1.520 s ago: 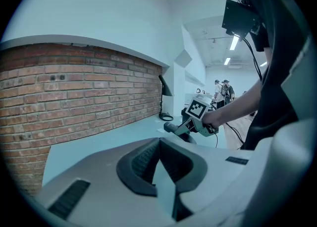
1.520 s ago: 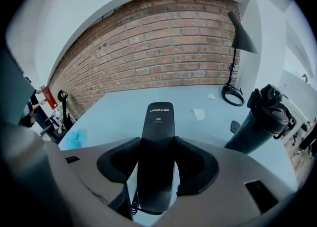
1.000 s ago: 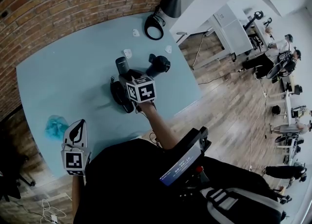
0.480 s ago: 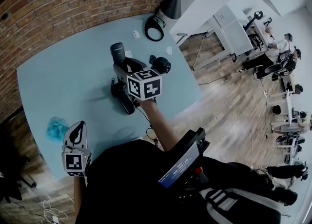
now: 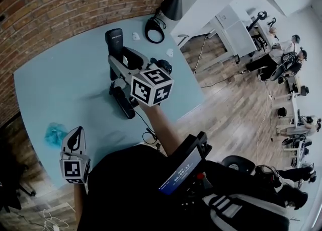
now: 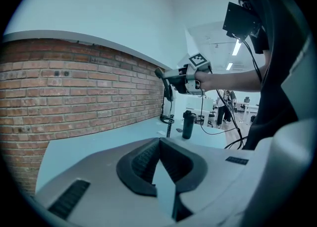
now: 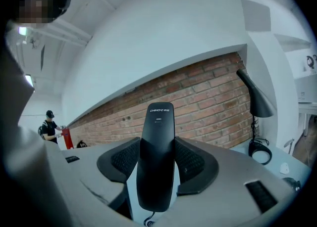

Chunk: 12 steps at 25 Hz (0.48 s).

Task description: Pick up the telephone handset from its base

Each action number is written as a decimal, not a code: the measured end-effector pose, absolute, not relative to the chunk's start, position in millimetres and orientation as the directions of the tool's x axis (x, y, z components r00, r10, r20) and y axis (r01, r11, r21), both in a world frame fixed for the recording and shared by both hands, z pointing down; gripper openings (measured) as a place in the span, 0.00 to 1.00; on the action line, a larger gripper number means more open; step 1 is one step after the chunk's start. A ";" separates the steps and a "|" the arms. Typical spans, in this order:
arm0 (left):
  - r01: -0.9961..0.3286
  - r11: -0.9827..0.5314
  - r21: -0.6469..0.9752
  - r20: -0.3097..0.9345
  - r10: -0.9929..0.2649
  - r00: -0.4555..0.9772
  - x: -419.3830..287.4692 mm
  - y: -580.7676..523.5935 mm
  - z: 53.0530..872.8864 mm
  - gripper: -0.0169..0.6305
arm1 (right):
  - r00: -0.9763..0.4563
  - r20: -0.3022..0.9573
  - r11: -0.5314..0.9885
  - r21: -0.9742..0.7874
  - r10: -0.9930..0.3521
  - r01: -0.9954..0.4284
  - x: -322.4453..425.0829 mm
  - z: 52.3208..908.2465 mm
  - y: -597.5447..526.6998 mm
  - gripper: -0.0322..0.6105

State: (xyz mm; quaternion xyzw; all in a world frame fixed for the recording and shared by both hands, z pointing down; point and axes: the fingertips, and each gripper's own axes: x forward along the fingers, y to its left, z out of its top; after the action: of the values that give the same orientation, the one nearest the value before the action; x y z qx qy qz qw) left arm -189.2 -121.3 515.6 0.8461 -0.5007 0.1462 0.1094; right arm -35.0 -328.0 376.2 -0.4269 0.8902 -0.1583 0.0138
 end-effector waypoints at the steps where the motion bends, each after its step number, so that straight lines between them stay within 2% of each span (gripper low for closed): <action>1: -0.880 -0.474 0.039 0.356 -0.816 0.455 -189.5 -121.1 515.8 0.06 | -0.640 0.081 0.593 -0.303 -0.764 -0.746 -35.3 366.6 -326.8 0.39; 6: -0.883 -0.468 0.044 0.352 -0.820 0.452 -191.5 -120.1 516.0 0.06 | -0.661 -0.023 0.633 -0.315 -0.750 -0.708 -37.3 326.4 -319.4 0.39; 12: -0.877 -0.480 0.034 0.314 -0.828 0.465 -194.7 -118.7 506.3 0.06 | -0.710 -0.140 0.719 -0.235 -0.690 -0.653 -45.9 297.9 -299.5 0.39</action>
State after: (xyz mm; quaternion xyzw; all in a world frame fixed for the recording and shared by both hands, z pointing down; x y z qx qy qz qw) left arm -194.7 -118.7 506.3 0.8505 -0.5011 0.1282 0.0955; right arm -45.9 -299.5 297.9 -0.3649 0.9208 -0.0845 0.1092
